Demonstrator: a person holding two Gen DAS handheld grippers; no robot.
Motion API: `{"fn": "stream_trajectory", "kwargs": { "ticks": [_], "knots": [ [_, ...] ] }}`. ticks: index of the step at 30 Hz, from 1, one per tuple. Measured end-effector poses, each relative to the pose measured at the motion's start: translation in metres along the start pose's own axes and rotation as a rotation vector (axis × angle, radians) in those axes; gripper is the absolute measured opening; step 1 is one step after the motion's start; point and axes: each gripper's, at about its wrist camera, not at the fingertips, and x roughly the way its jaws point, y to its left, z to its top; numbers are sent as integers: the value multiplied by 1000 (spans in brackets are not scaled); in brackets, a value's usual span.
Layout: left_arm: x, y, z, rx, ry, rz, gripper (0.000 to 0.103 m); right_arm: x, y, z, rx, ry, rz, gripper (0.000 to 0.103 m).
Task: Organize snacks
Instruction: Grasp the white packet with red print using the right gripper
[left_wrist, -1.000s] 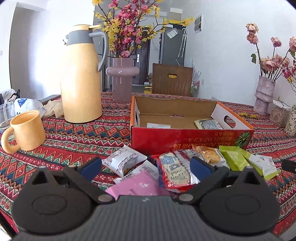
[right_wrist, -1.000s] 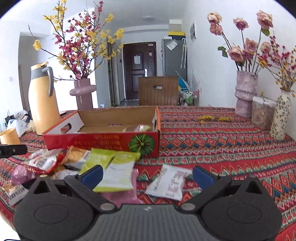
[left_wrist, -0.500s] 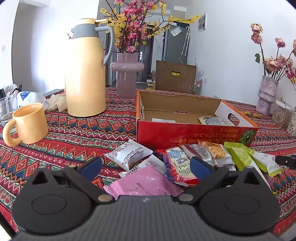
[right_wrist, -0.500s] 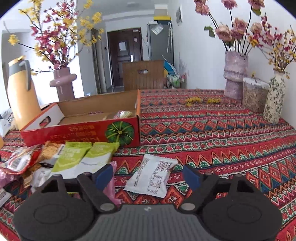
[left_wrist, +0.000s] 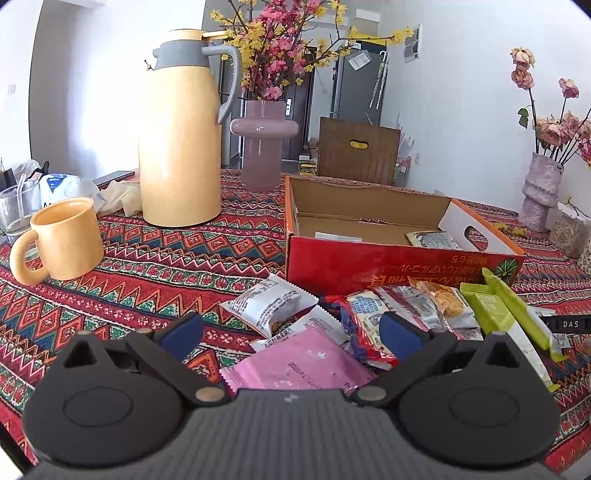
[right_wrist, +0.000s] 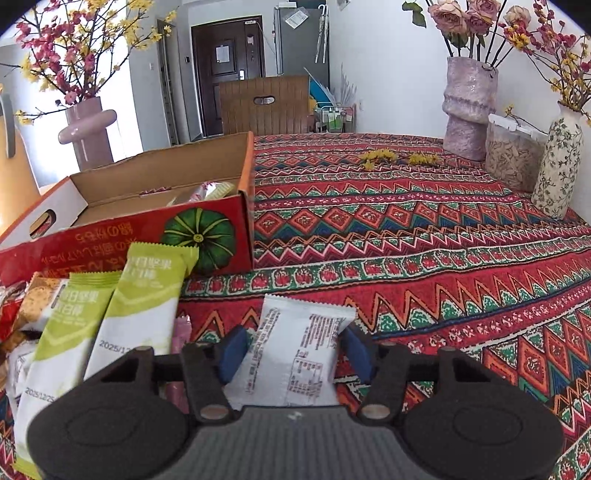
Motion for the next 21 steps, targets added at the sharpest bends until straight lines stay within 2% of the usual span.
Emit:
{"fn": "stream_trajectory", "kwargs": {
  "ticks": [6, 15, 21],
  "knots": [
    [1, 0, -1, -2, 13, -2, 103, -2, -1, -2, -15, -15, -10, 43],
    [-3, 2, -1, -4, 33, 7, 103, -36, -4, -6, 2, -117, 12, 42],
    [-2, -1, -8, 21, 83, 12, 103, -59, -4, -16, 4, -157, 25, 42]
  ]
}}
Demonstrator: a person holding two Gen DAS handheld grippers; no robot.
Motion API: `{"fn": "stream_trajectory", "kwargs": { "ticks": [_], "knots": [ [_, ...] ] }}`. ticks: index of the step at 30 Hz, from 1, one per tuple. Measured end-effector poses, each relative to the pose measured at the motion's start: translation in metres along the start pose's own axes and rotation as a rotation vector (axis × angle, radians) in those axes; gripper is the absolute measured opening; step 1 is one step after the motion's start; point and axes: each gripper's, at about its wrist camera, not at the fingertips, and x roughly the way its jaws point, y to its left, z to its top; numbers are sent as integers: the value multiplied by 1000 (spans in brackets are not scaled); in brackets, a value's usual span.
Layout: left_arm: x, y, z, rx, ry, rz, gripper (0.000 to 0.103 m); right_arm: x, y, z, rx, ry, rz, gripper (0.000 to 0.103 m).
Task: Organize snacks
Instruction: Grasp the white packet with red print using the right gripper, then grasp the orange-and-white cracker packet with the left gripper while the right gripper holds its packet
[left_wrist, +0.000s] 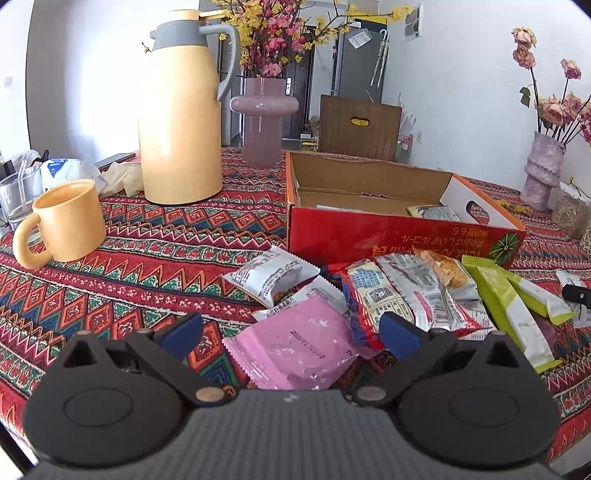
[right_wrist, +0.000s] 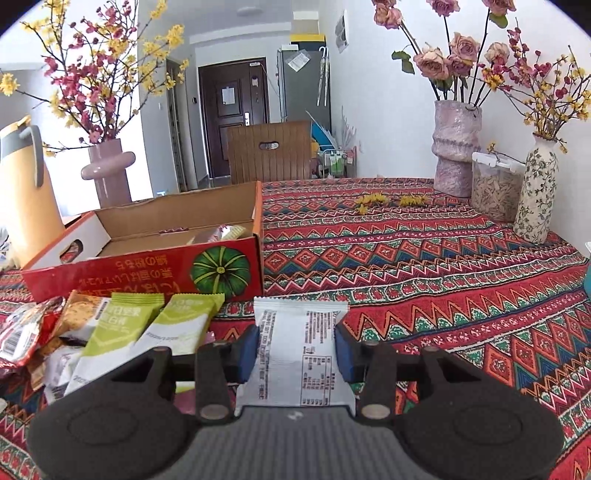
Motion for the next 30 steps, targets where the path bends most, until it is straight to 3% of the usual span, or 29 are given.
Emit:
{"fn": "stream_trajectory", "kwargs": {
  "ticks": [13, 25, 27, 30],
  "knots": [
    [-20, -4, -18, 35, 35, -17, 103, -27, -2, -14, 31, -21, 31, 42],
    [1, -18, -35, 101, 122, 4, 103, -41, 1, -27, 37, -17, 58, 43],
    [2, -16, -36, 98, 124, 6, 102, -41, 0, -28, 40, -14, 60, 43],
    [3, -14, -37, 86, 132, -2, 92, -42, 0, -29, 44, -11, 61, 43]
  ]
}}
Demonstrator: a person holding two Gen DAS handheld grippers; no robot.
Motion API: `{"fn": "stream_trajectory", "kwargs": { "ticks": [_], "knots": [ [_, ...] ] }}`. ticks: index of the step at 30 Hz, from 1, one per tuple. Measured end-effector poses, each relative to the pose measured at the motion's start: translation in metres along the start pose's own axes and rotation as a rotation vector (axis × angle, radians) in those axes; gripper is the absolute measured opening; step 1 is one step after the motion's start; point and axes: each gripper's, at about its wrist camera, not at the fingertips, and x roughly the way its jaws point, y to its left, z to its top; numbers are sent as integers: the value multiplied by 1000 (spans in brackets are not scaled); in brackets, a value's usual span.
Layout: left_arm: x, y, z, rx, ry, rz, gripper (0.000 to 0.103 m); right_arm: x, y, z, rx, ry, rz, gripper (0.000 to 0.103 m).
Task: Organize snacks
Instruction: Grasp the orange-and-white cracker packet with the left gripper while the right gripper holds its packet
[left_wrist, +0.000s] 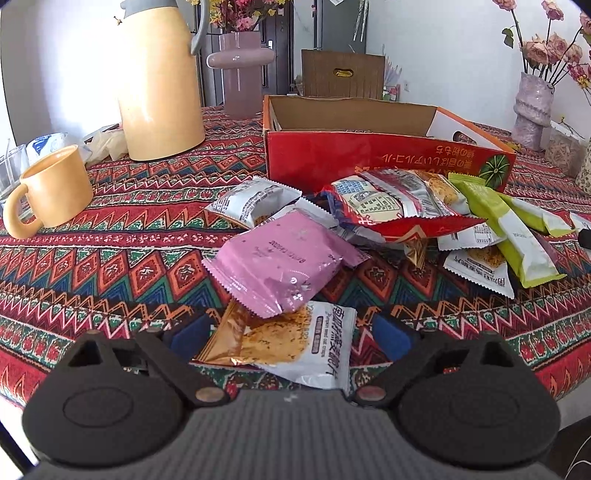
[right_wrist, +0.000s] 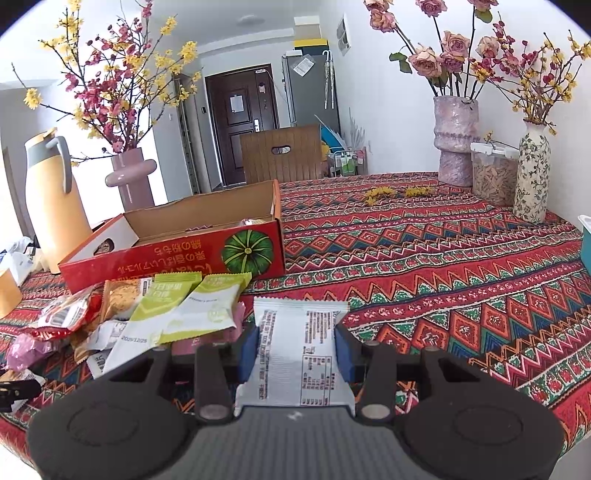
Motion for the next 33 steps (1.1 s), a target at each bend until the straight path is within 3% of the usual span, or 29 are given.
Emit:
{"fn": "stream_trajectory", "kwargs": {
  "ticks": [8, 16, 33],
  "knots": [
    [-1, 5, 0, -14, 9, -27, 72, -1, 2, -2, 0, 6, 8, 43],
    [-7, 4, -3, -14, 1, -49, 65, -1, 2, -2, 0, 5, 9, 43],
    [-32, -4, -11, 15, -23, -94, 62, -17, 6, -1, -4, -19, 19, 43]
  ]
}}
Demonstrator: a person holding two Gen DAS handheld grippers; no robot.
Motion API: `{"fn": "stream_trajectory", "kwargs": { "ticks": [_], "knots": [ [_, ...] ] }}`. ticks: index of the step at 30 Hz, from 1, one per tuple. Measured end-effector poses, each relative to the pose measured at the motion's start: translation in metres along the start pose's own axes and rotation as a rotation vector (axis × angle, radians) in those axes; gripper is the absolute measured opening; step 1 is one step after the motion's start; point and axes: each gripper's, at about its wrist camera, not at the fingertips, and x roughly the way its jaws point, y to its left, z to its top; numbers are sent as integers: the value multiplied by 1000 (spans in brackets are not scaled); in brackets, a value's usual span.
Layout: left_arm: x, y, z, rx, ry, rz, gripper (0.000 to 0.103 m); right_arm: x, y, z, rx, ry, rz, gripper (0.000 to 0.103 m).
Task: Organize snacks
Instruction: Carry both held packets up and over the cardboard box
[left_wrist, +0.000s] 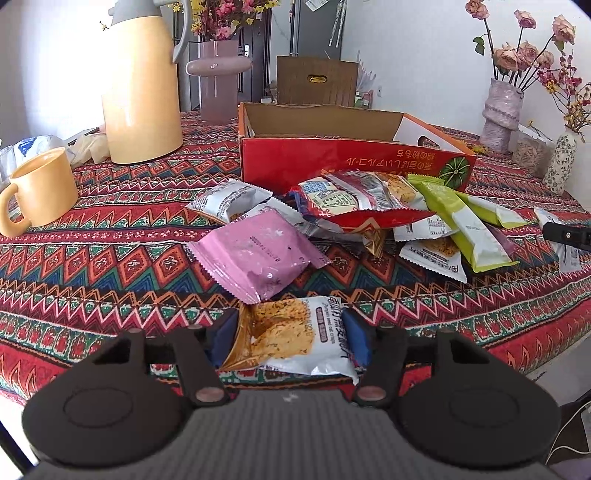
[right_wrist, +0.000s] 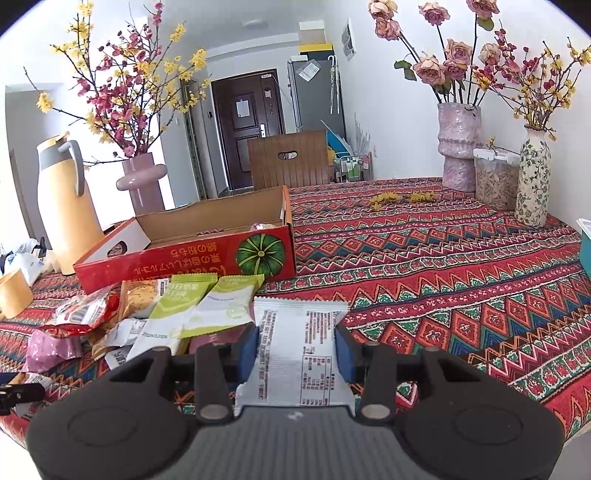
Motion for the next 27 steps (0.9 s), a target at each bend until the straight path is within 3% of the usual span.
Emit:
{"fn": "stream_trajectory", "kwargs": {
  "ticks": [13, 27],
  "knots": [
    [-17, -5, 1, 13, -33, -25, 62, -10, 1, 0, -2, -19, 8, 43],
    [-21, 7, 7, -18, -57, 15, 62, -11, 5, 1, -6, -18, 11, 43]
  ]
}}
